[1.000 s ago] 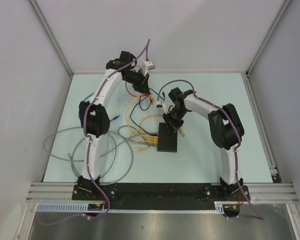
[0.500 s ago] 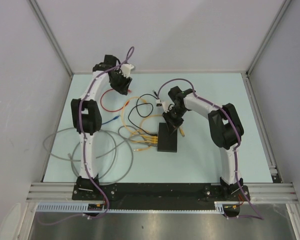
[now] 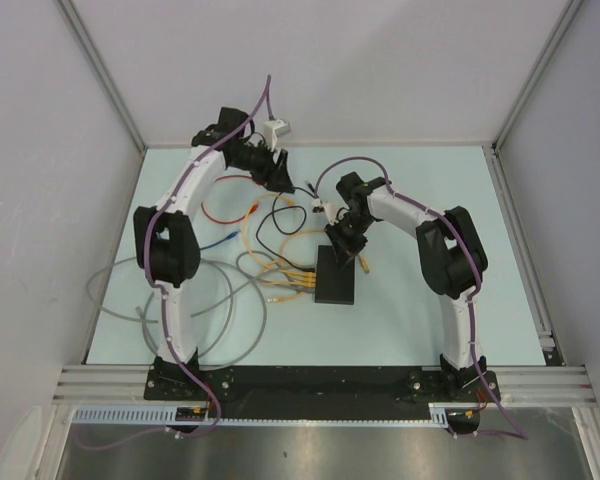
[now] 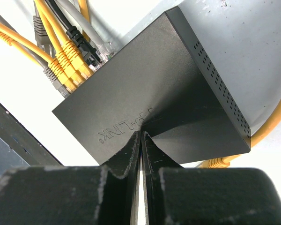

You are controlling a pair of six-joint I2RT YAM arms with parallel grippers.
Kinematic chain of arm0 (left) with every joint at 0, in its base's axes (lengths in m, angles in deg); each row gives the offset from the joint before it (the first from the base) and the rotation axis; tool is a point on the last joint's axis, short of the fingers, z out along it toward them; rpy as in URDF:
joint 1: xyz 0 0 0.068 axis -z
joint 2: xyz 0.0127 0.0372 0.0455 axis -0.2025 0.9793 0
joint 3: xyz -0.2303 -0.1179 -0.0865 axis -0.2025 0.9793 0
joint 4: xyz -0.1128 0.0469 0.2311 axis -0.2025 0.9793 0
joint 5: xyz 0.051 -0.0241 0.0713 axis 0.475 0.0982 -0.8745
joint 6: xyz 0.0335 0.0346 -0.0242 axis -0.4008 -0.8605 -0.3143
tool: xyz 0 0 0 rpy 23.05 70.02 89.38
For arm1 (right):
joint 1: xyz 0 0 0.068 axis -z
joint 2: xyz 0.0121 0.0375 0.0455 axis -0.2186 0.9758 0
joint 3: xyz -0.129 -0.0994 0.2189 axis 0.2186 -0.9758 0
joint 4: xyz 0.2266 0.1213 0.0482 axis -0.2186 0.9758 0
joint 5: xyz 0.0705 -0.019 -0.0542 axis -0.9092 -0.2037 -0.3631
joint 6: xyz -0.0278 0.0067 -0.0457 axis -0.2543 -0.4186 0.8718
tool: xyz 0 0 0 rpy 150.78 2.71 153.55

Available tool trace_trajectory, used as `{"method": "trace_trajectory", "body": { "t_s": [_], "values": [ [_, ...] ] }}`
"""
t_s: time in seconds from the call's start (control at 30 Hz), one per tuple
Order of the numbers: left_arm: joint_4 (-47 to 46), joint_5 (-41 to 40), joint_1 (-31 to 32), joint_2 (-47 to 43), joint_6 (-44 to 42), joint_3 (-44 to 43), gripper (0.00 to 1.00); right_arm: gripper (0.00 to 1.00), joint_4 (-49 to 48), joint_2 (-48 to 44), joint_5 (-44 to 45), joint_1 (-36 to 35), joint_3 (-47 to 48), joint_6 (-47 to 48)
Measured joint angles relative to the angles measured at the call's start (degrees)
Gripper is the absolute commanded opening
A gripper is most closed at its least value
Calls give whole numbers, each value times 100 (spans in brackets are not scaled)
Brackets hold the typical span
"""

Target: Pull the plug from the switch port

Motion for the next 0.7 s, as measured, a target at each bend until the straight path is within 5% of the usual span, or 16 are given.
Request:
{"method": "trace_trajectory", "body": {
  "t_s": [0.13, 0.33, 0.7],
  "values": [
    [55, 883, 151, -232, -186, 920, 69, 8, 0, 0, 0, -2, 0, 0],
    [179, 1113, 411, -101, -385, 1860, 68, 7, -13, -22, -15, 9, -24, 4],
    [-31, 1067, 837, 483, -358, 1971, 66, 4, -15, -505, 426, 531, -549, 55]
  ]
}}
